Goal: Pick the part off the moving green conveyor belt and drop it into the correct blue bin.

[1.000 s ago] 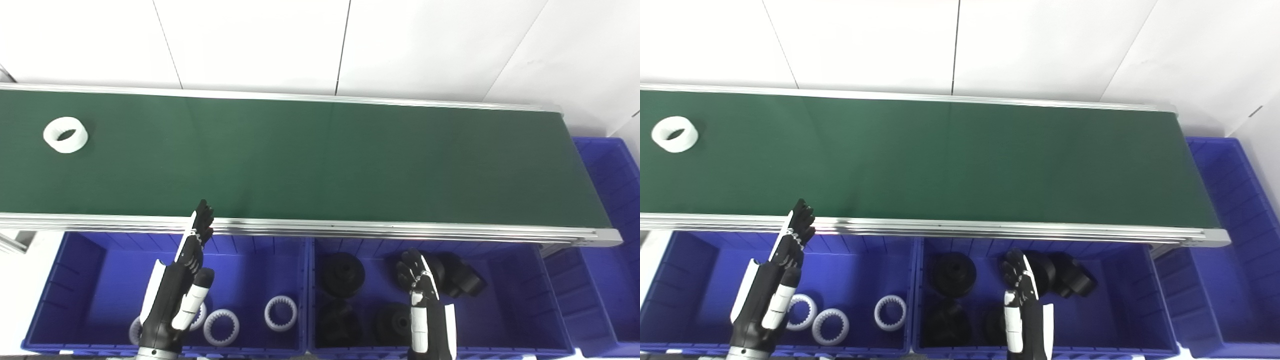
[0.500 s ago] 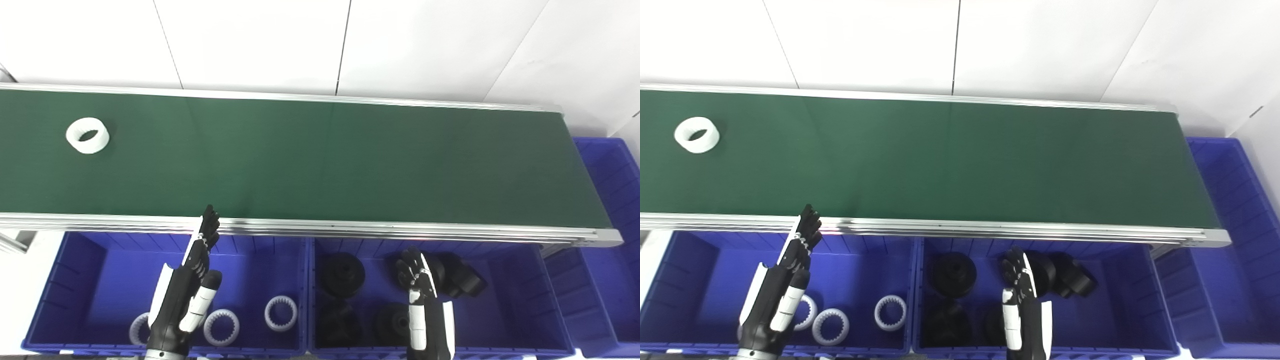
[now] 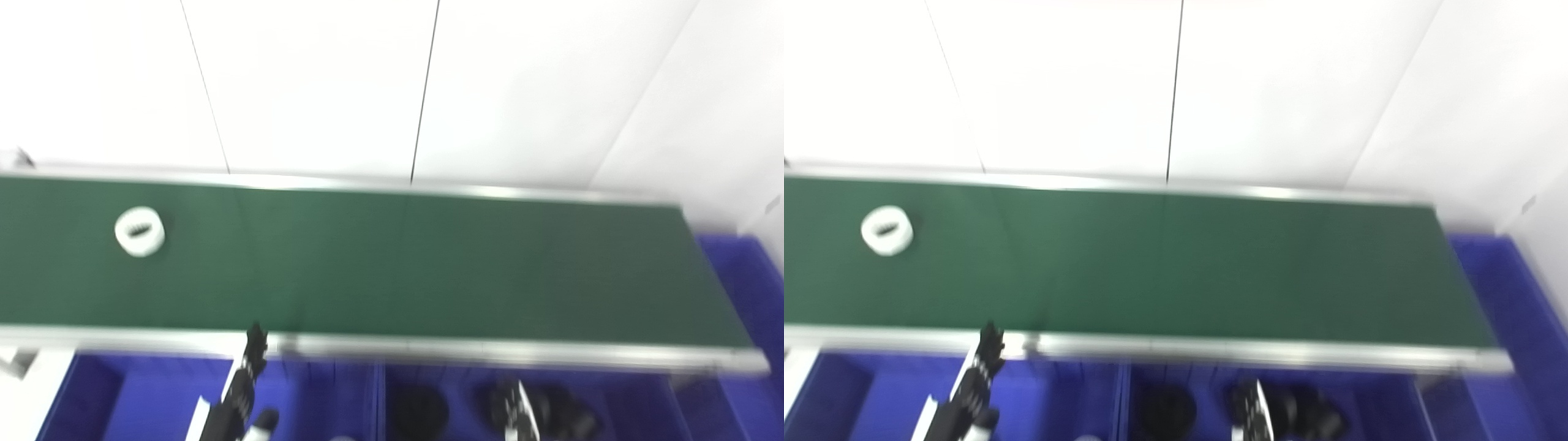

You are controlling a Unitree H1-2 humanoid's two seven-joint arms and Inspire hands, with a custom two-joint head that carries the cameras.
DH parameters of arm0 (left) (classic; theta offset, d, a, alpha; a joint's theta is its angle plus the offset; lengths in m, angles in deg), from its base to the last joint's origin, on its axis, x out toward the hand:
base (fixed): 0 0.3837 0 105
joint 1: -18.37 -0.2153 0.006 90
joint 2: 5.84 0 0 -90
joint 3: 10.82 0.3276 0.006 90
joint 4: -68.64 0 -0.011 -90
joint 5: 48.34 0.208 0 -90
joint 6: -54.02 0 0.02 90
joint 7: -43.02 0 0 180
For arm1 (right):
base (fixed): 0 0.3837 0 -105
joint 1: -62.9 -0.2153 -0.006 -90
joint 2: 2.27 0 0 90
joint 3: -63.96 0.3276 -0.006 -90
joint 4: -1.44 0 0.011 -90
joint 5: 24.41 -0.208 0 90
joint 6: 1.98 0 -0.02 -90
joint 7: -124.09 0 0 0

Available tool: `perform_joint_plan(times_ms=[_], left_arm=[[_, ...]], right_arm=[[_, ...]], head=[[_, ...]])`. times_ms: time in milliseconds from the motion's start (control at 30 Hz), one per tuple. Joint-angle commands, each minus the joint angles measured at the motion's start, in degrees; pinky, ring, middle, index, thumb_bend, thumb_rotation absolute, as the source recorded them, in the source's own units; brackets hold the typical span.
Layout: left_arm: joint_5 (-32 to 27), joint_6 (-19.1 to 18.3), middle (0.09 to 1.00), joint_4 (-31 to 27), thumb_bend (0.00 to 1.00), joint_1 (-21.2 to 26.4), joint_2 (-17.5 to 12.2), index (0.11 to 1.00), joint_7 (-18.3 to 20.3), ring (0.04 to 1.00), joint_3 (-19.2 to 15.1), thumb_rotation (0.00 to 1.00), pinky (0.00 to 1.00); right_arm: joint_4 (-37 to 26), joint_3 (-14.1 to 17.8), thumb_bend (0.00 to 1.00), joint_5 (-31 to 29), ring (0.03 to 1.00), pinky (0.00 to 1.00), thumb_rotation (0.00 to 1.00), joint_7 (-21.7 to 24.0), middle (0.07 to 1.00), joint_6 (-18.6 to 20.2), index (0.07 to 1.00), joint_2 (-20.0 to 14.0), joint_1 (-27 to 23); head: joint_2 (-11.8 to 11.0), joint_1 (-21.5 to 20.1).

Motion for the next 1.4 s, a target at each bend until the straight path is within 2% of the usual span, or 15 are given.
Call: perform_joint_plan(times_ms=[0, 33, 100, 167, 267, 467, 533, 600, 767, 867, 967, 1200, 1367], left_arm=[[2.01, 2.58, 1.0, -2.12, 0.7, 1.5, -0.57, 1.0, -1.35, 0.996, 0.66, 0.78, 0.95], [3.26, 2.59, 1.0, -3.07, 0.71, 1.88, -0.85, 1.0, -1.81, 0.988, 0.72, 0.77, 0.93], [7.62, 2.6, 0.994, -5.4, 0.79, 3.07, -1.59, 0.994, -3.15, 0.959, 0.86, 0.68, 0.84], [10.12, 2.39, 0.994, -6.99, 0.81, 4.65, -1.93, 0.998, -3.39, 0.952, 0.53, 0.66, 0.81], [11.72, 1.94, 0.979, -7.37, 0.94, 9.16, -3.04, 0.949, -2.76, 0.94, -0.58, 0.45, 0.76], [15.95, -1.78, 0.971, -6.59, 1.0, 17.65, -6.41, 0.915, -1.05, 0.928, -2.21, 0.4, 0.74], [18.41, -3.12, 0.937, -5.75, 1.0, 20.83, -7.35, 0.892, -0.83, 0.89, -2.74, 0.38, 0.67], [20.94, -4.58, 0.908, -4.65, 1.0, 23.8, -8.2, 0.855, -0.68, 0.868, -2.97, 0.37, 0.65], [28.96, -8.4, 0.891, -1.67, 1.0, 30.32, -10.17, 0.864, -0.11, 0.852, -2.29, 0.33, 0.76], [33.61, -10.86, 0.884, 1.13, 0.98, 34.85, -11.82, 0.865, 0.93, 0.844, -1.43, 0.33, 0.79], [36.9, -12.9, 0.86, 3.86, 0.99, 39.31, -13.73, 0.841, 2.05, 0.829, -0.37, 0.27, 0.79], [39.88, -16.24, 0.844, 10.3, 1.0, 47.13, -16.59, 0.804, 4.14, 0.829, 1.8, 0.21, 0.81], [42.07, -16.28, 0.838, 17.54, 1.0, 51.06, -17.82, 0.801, 2.37, 0.838, 3.84, 0.21, 0.82]], right_arm=[[-0.43, 0.19, 0.82, -1.25, 0.935, 0.92, 1.0, 0.59, 0.956, -3.29, 0.968, -0.29, -0.18], [-0.22, 0.23, 0.82, -1.51, 0.938, 0.93, 1.0, 0.84, 0.958, -3.29, 0.97, -0.49, -0.36], [0.18, 0.4, 0.83, -2.13, 0.949, 0.93, 1.0, 1.38, 0.968, -3.29, 0.978, -0.78, -0.79], [0.47, 0.49, 0.83, -2.16, 0.953, 0.94, 1.0, 1.53, 0.972, -3.3, 0.982, -1.05, -1.13], [0.96, 0.61, 0.81, -2.5, 0.953, 0.93, 1.0, 1.93, 0.982, -3.3, 0.991, -1.46, -1.76], [1.3, 1.12, 0.82, -3.4, 0.963, 0.94, 1.0, 3.32, 0.996, -3.28, 1.0, -1.32, -2.39], [1.21, 1.3, 0.81, -3.63, 0.963, 0.94, 1.0, 3.67, 0.997, -3.26, 1.0, -1.2, -2.44], [1.11, 1.39, 0.82, -3.83, 0.964, 0.94, 1.0, 4.0, 0.997, -3.25, 1.0, -1.17, -2.52], [0.92, 1.48, 0.8, -3.51, 0.956, 0.93, 1.0, 4.24, 0.996, -3.22, 1.0, -0.92, -2.78], [0.8, 1.55, 0.79, -3.34, 0.952, 0.92, 1.0, 4.29, 0.992, -3.27, 1.0, -0.56, -2.8], [0.62, 1.52, 0.78, -2.93, 0.946, 0.9, 1.0, 4.32, 0.99, -3.26, 1.0, -0.4, -2.88], [0.3, 1.64, 0.78, -2.85, 0.939, 0.9, 1.0, 4.6, 0.989, -3.24, 1.0, -0.08, -2.87], [0.22, 1.76, 0.8, -2.62, 0.936, 0.9, 1.0, 4.68, 0.988, -3.25, 1.0, 0.01, -2.76]], head=[[-0.22, 0.7], [-0.22, 0.7], [-0.36, 1.49], [-0.46, 2.19], [-0.55, 2.85], [0.25, 3.33], [0.57, 3.5], [1.01, 3.68], [2.09, 4.01], [2.57, 3.9], [3.0, 3.84], [3.53, 3.77], [3.91, 3.75]])
